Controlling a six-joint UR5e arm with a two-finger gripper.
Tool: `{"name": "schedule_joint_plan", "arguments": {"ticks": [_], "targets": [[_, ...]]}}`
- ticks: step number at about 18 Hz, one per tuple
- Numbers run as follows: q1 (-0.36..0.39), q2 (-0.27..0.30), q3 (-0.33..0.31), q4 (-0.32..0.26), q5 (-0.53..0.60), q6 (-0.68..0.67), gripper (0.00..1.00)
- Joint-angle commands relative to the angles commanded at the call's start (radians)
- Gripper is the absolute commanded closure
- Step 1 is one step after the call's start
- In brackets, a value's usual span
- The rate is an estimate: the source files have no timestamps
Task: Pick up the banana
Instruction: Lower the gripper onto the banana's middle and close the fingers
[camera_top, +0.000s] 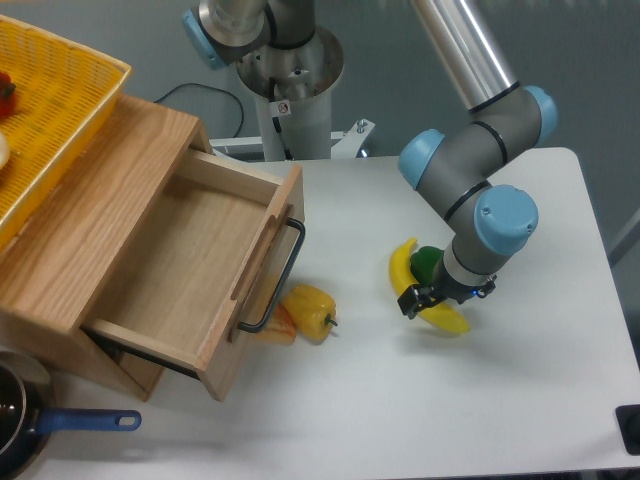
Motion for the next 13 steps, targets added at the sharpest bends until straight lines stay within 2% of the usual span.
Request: {"name": "schedule_joint_plan", "arguments": {"ticks": [13], "targets": [[-0.008,-0.008,-0.02,0.011,0.003,0.0,0.0]]}}
